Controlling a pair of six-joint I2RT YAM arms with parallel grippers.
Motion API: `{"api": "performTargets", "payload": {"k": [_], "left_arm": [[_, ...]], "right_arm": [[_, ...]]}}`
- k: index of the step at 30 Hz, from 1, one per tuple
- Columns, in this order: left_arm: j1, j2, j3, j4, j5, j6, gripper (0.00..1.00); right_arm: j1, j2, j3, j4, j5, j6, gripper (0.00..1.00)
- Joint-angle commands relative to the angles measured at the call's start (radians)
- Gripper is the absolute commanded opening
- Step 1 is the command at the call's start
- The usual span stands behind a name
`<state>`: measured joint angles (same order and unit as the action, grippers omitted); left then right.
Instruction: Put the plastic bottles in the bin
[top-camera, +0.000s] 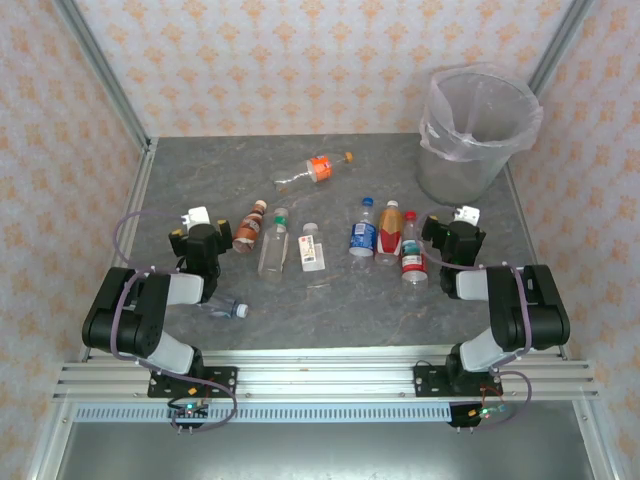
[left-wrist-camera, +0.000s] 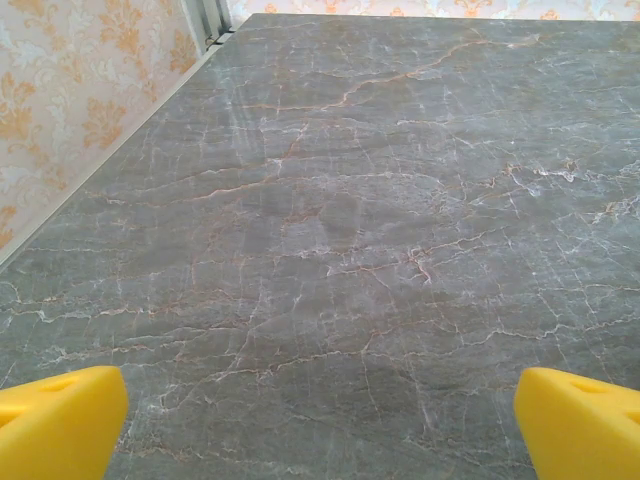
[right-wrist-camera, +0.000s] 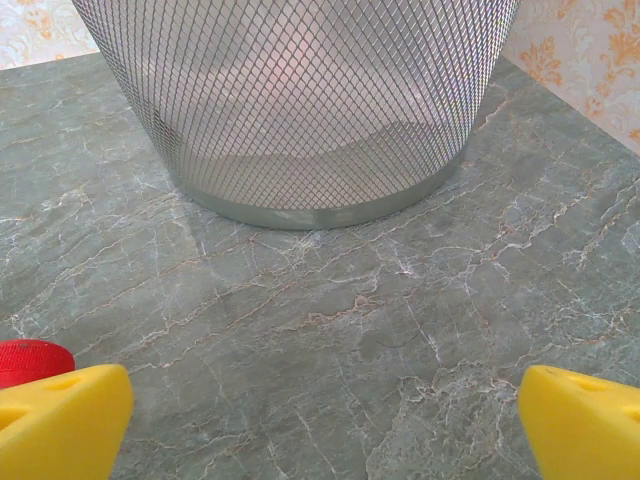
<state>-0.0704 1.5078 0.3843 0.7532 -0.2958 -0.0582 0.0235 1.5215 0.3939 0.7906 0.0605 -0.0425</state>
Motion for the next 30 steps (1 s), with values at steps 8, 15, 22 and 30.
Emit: {"api": "performTargets", "payload": {"k": [8,15,22,30], "left_arm": [[-0.006,-0.017,0.018,0.028,-0.036,0.009,1.00],[-0.006,-0.017,0.018,0.028,-0.037,0.009,1.00],[-0.006,-0.017,0.016,0.029,-0.036,0.009,1.00],[-0.008,-0.029,0.020,0.014,-0.050,0.005,1.00]], "right_arm": [[0.004,0.001,0.008,0.021,0.022,0.012,0.99],[0.003,0.002,0.010,0.020,0.019,0.013,0.99],[0.004,0.000,0.006,0.024,0.023,0.015,0.99],[0.003,-0.047,-0.058,0.102,0.040,0.025,0.99]]}}
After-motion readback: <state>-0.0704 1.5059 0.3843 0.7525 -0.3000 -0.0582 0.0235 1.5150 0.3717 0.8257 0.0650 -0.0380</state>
